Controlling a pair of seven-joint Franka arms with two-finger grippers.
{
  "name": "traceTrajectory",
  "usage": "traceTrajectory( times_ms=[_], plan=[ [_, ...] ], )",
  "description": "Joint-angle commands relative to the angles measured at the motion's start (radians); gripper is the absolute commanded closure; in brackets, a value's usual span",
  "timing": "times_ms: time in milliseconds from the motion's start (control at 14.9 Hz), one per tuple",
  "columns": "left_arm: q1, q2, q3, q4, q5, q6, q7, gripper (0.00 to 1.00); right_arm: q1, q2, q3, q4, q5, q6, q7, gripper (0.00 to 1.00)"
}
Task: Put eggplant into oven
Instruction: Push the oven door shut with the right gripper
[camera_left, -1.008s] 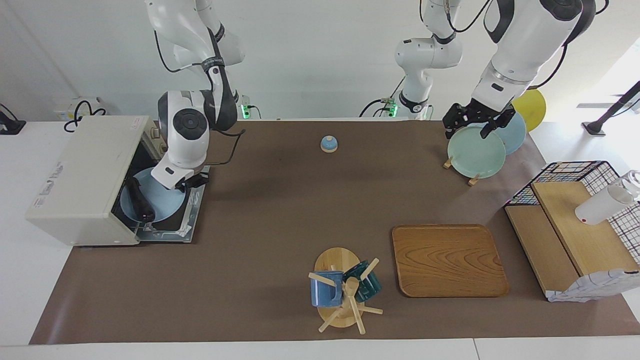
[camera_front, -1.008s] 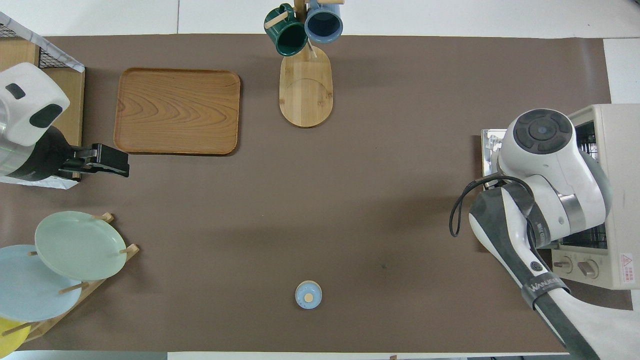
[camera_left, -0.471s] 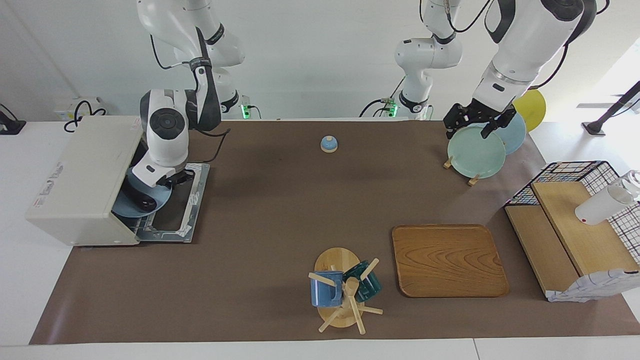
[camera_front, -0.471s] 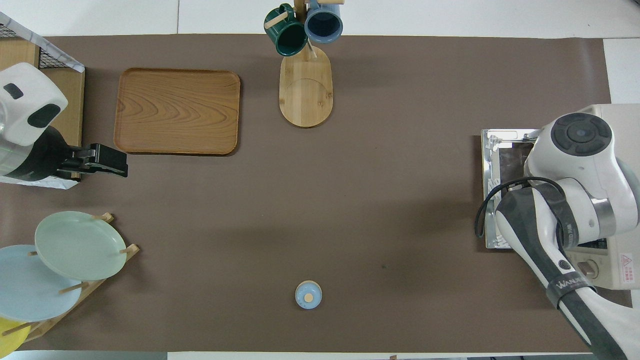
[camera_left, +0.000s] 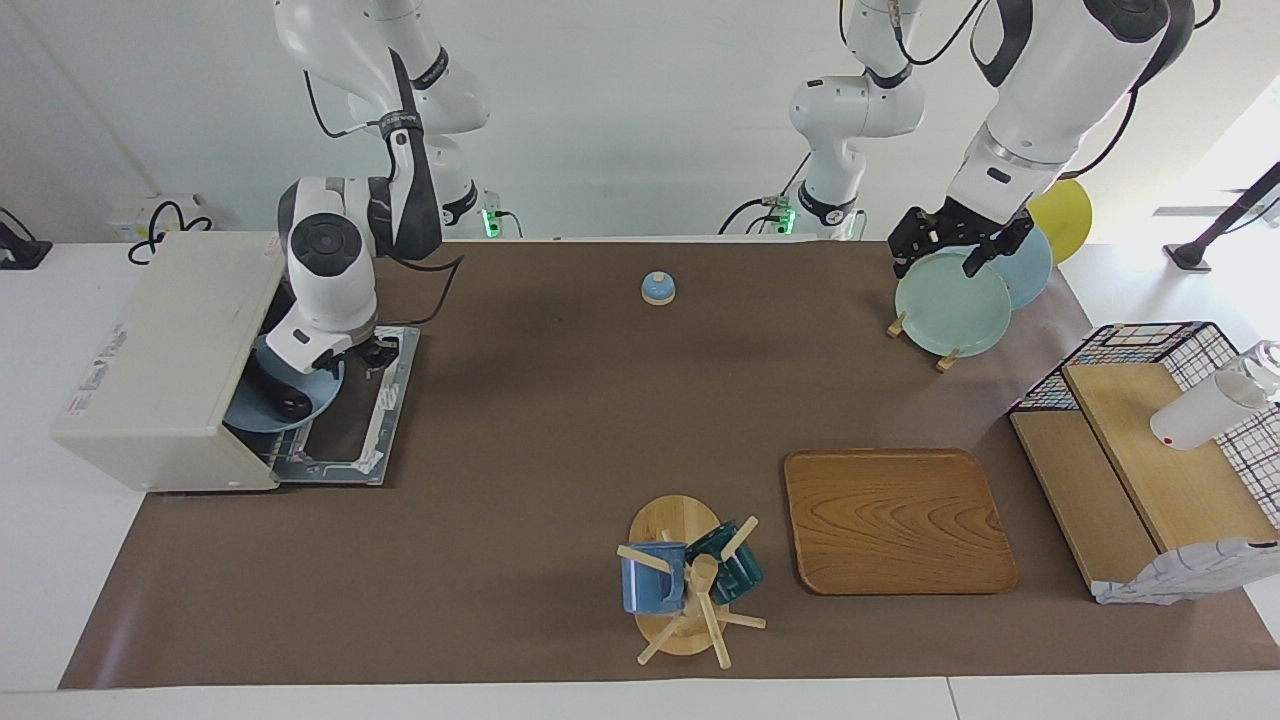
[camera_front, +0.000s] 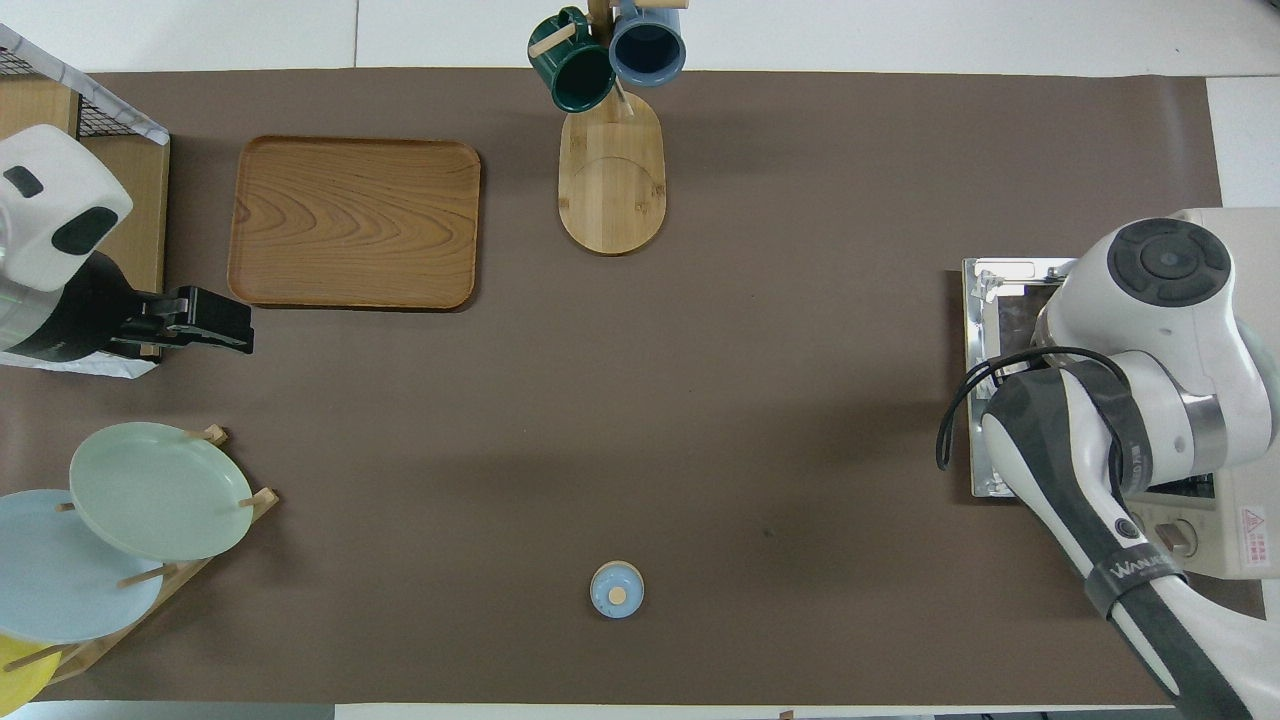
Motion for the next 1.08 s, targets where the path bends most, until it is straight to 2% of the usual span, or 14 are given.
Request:
traceTrajectory(
  times_ms=[0, 134, 336, 538, 672, 1008],
  plan=[
    [0.012, -0.009, -0.006, -0.001, 0.014, -0.013, 0.008, 0.0, 0.042, -0.006, 0.008, 0.039, 0.088, -0.003, -0.007, 0.67],
    [0.012, -0.009, -0.006, -0.001, 0.014, -0.012, 0.008, 0.0, 0.103, -0.001, 0.006, 0.023, 0.096, 0.055, 0.009, 0.99],
    [0.012, -0.009, -0.006, -0.001, 0.014, -0.012, 0.008, 0.0, 0.107, 0.019, 0.006, -0.041, 0.096, 0.164, 0.044, 1.0],
    [0.012, -0.009, -0.006, -0.001, 0.014, -0.012, 0.008, 0.0, 0.094, 0.074, 0.006, -0.054, 0.096, 0.215, 0.046, 1.0],
    [0.012, -0.009, -0.006, -0.001, 0.014, -0.012, 0.008, 0.0, 0.078, 0.105, 0.006, -0.055, 0.096, 0.236, 0.047, 1.0],
    [0.012, -0.009, -0.006, -0.001, 0.014, -0.013, 0.008, 0.0, 0.071, 0.123, 0.002, -0.073, 0.075, 0.252, 0.049, 1.0]
  ],
)
